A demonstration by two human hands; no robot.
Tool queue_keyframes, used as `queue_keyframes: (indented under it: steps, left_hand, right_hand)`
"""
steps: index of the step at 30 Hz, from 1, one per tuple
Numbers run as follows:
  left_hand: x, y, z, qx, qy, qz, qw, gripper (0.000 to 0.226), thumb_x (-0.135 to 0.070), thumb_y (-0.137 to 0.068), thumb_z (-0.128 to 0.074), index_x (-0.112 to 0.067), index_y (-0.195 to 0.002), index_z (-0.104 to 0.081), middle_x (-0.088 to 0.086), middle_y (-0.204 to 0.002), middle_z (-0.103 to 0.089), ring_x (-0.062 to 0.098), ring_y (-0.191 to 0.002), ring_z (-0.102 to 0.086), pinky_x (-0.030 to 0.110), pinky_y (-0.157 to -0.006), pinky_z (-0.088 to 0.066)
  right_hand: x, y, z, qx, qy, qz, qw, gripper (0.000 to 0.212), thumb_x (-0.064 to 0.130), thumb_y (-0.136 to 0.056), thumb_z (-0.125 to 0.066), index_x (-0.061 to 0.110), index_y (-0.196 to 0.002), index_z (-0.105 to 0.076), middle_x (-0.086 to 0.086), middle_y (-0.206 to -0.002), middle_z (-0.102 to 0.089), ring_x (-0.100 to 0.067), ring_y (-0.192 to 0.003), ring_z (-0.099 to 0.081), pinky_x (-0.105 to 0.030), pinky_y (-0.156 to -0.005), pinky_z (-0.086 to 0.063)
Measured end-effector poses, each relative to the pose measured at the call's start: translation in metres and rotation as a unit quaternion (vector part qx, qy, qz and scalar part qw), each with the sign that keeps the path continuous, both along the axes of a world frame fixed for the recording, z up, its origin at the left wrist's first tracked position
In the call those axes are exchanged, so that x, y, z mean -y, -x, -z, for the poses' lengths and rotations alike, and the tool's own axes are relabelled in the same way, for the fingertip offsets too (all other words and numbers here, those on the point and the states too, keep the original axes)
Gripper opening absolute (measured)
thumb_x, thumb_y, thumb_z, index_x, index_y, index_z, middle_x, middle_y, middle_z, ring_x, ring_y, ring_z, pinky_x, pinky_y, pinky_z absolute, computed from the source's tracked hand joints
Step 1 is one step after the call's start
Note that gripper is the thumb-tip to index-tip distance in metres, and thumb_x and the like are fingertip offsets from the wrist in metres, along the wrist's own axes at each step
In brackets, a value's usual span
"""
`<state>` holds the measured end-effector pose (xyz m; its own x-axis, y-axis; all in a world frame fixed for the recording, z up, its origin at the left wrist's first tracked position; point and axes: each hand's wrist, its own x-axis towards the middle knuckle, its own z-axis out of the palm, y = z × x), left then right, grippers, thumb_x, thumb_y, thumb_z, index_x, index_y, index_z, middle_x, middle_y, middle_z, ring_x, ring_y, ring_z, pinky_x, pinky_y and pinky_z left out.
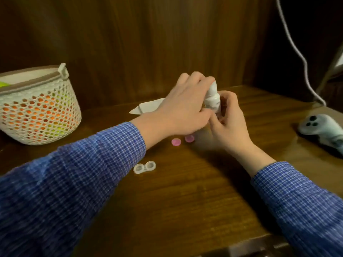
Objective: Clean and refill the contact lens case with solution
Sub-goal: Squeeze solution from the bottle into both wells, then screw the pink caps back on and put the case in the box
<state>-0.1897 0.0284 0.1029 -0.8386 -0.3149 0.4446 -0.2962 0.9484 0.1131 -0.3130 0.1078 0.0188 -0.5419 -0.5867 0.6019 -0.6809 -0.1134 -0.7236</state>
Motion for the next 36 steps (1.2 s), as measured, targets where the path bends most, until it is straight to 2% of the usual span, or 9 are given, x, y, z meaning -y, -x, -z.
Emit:
queue_keyframes:
  steps: [3, 9, 13, 19, 25, 29, 32, 34, 36]
  left_hand:
    - [-0.003, 0.04, 0.002, 0.08, -0.022, 0.03, 0.996, 0.067, -0.018, -0.091, -0.061, -0.018, -0.154, -0.038, 0.003, -0.151, -0.043, 0.022, -0.134, -0.038, 0.031, -0.099, -0.037]
    - [-0.003, 0.1, 0.006, 0.138, -0.051, 0.042, 0.988, 0.06, -0.012, -0.091, -0.061, -0.016, -0.149, -0.046, 0.007, -0.148, -0.049, 0.028, -0.134, -0.041, 0.042, -0.107, -0.041]
    - [0.005, 0.117, 0.011, 0.148, -0.091, 0.051, 0.983, 0.07, -0.002, -0.091, -0.058, -0.023, -0.155, -0.041, 0.001, -0.158, -0.041, 0.026, -0.143, -0.034, 0.033, -0.105, -0.034]
    - [0.008, 0.127, 0.013, 0.143, -0.136, 0.058, 0.978, 0.074, 0.003, -0.09, -0.057, -0.024, -0.157, -0.038, -0.001, -0.163, -0.035, 0.026, -0.148, -0.029, 0.041, -0.116, -0.033]
    - [-0.002, 0.127, 0.009, 0.142, -0.135, 0.055, 0.979, 0.071, 0.0, -0.091, -0.06, -0.019, -0.156, -0.038, 0.005, -0.162, -0.036, 0.031, -0.15, -0.028, 0.042, -0.117, -0.032]
    - [-0.006, 0.095, -0.007, 0.109, -0.103, 0.058, 0.987, 0.09, -0.006, -0.09, -0.065, -0.023, -0.164, -0.016, 0.002, -0.172, -0.016, 0.034, -0.157, -0.014, 0.048, -0.124, -0.022]
    - [-0.001, 0.047, -0.026, 0.005, -0.08, 0.047, 0.996, 0.088, -0.007, -0.09, -0.064, -0.024, -0.163, -0.019, 0.001, -0.169, -0.025, 0.022, -0.149, -0.035, 0.035, -0.117, -0.038]
    - [0.006, -0.001, -0.03, -0.058, -0.091, 0.035, 0.994, 0.078, -0.013, -0.09, -0.063, -0.024, -0.159, -0.029, -0.001, -0.159, -0.039, 0.007, -0.124, -0.051, 0.018, -0.096, -0.047]
    - [0.014, -0.054, -0.022, -0.113, -0.125, 0.011, 0.986, 0.067, -0.016, -0.088, -0.06, -0.026, -0.151, -0.042, -0.007, -0.139, -0.051, 0.004, -0.096, -0.057, 0.016, -0.075, -0.048]
  right_hand:
    - [-0.008, 0.032, 0.006, 0.03, -0.041, 0.084, 0.995, 0.045, 0.019, -0.091, -0.076, 0.023, -0.125, -0.048, 0.003, -0.12, -0.061, -0.012, -0.102, -0.063, -0.033, -0.089, -0.059]
    - [-0.006, 0.074, 0.017, 0.101, -0.085, 0.142, 0.981, 0.044, 0.017, -0.089, -0.079, 0.02, -0.125, -0.053, 0.007, -0.11, -0.055, -0.012, -0.095, -0.056, -0.015, -0.072, -0.041]
    - [-0.003, 0.091, 0.023, 0.12, -0.098, 0.147, 0.977, 0.046, 0.019, -0.087, -0.081, 0.025, -0.119, -0.048, 0.007, -0.111, -0.054, -0.013, -0.096, -0.057, -0.013, -0.07, -0.04]
    - [0.0, 0.101, 0.025, 0.135, -0.106, 0.149, 0.974, 0.049, 0.02, -0.087, -0.081, 0.025, -0.12, -0.045, 0.006, -0.111, -0.052, -0.013, -0.096, -0.057, -0.01, -0.064, -0.038]
    - [-0.004, 0.098, 0.022, 0.153, -0.127, 0.157, 0.967, 0.062, 0.015, -0.087, -0.081, 0.018, -0.136, -0.042, -0.004, -0.125, -0.057, -0.018, -0.106, -0.059, -0.021, -0.078, -0.048]
    - [-0.014, 0.09, 0.012, 0.159, -0.201, 0.179, 0.95, 0.092, 0.01, -0.079, -0.086, 0.011, -0.15, -0.028, -0.013, -0.144, -0.047, -0.032, -0.131, -0.052, -0.037, -0.097, -0.049]
    - [-0.028, 0.081, 0.002, 0.113, -0.188, 0.261, 0.94, 0.089, 0.017, -0.072, -0.089, 0.012, -0.144, -0.038, -0.013, -0.142, -0.047, -0.032, -0.13, -0.051, -0.045, -0.103, -0.05]
    - [-0.036, 0.065, 0.002, 0.075, -0.103, 0.255, 0.959, 0.071, 0.019, -0.077, -0.084, 0.016, -0.136, -0.044, -0.005, -0.13, -0.053, -0.021, -0.115, -0.056, -0.034, -0.09, -0.05]
    - [-0.039, 0.041, 0.004, 0.067, -0.062, 0.149, 0.985, 0.051, 0.015, -0.084, -0.077, 0.024, -0.125, -0.048, 0.007, -0.112, -0.057, -0.005, -0.094, -0.058, -0.02, -0.077, -0.045]
